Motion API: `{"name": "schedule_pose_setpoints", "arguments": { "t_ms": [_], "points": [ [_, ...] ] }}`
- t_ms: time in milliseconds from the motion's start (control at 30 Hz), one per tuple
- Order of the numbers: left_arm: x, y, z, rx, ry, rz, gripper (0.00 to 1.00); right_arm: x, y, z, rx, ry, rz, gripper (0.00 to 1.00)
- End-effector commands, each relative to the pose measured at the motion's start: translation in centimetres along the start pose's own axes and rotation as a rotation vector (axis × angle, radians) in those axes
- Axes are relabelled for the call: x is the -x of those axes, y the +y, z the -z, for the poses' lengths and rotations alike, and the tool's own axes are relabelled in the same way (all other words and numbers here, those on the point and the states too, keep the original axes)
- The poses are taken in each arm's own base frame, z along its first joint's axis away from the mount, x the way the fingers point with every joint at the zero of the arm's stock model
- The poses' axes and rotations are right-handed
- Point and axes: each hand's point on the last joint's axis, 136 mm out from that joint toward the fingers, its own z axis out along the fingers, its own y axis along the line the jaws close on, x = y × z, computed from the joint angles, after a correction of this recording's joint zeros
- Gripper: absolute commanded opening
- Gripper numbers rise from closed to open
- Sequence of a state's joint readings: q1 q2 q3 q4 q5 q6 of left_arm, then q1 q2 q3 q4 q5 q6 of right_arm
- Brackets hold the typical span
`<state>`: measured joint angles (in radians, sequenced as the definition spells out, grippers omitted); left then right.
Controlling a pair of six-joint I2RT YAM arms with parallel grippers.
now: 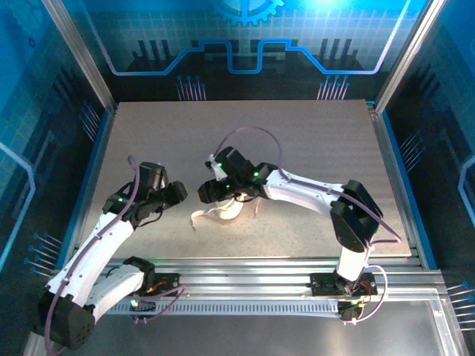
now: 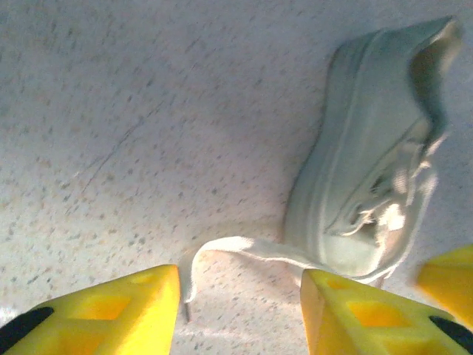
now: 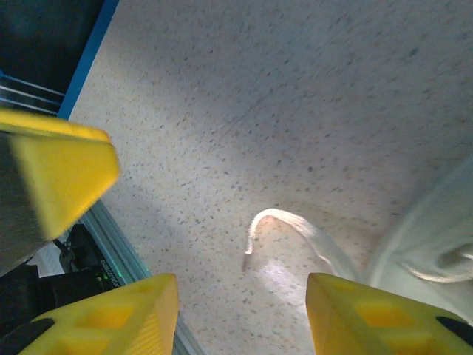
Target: Tie the shoes
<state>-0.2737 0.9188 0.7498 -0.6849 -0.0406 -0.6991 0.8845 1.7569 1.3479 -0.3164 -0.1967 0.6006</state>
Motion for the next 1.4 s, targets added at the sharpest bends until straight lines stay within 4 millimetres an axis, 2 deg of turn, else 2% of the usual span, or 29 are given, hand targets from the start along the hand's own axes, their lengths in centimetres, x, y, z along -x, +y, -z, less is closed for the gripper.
{"name": "schedule_pose_setpoints", "arguments": {
  "t_ms": [0,67,200,233,333,467,633,733,800,900,967,1067,1233,1367],
  "points": [
    [-2.5,1.9,-1.3,0.035,0.078,0.185,0.44,0.2,-2.7,2.1,-0.087,-0.023,0.034,0.48],
    [-3.6,2.2,-2.1,0.035,0.117,0.210,0.42,0.2,-3.8,2.7,-0.117,-0.026,0.047,0.48],
    [-5.6,3.9,-2.5,0.135,0.170,0.329,0.30,0.2,-5.4,3.9,-0.166,-0.038,0.091,0.48],
    [-6.2,3.9,-2.7,0.141,0.180,0.350,0.30,0.2,-5.6,4.1,-0.171,-0.039,0.098,0.47],
    [-7.3,3.4,-3.5,0.144,0.195,0.358,0.33,0.0,-6.5,4.5,-0.181,-0.039,0.112,0.47],
    [-7.3,3.0,-4.8,0.183,0.217,0.276,0.40,-0.4,-7.4,4.5,-0.170,-0.038,0.105,0.47],
    [-8.2,3.2,-7.5,0.243,0.277,0.209,0.46,-0.7,-8.1,4.7,-0.160,-0.038,0.114,0.47],
    [-8.7,3.5,-8.7,0.245,0.292,0.195,0.46,-0.7,-8.2,5.1,-0.152,-0.043,0.132,0.47],
    [-8.7,3.3,-9.2,0.230,0.296,0.167,0.41,-0.6,-8.2,5.3,-0.143,-0.052,0.150,0.47],
    [-8.1,3.0,-8.6,0.235,0.288,0.112,0.14,-0.4,-7.5,5.5,-0.105,-0.068,0.190,0.47],
    [-7.5,2.4,-8.0,0.219,0.276,0.099,0.00,-0.3,-7.1,5.8,-0.084,-0.087,0.205,0.46],
    [-6.8,0.9,-6.7,0.158,0.264,0.139,0.00,-0.2,-6.1,6.0,-0.029,-0.137,0.212,0.43],
    [-6.4,-2.2,-5.0,0.035,0.277,0.292,0.00,-1.3,-4.3,5.9,0.060,-0.228,0.233,0.40],
    [-5.6,-4.2,-3.9,-0.040,0.279,0.358,0.00,-2.5,-2.4,5.1,0.115,-0.248,0.290,0.44]
  ]
}}
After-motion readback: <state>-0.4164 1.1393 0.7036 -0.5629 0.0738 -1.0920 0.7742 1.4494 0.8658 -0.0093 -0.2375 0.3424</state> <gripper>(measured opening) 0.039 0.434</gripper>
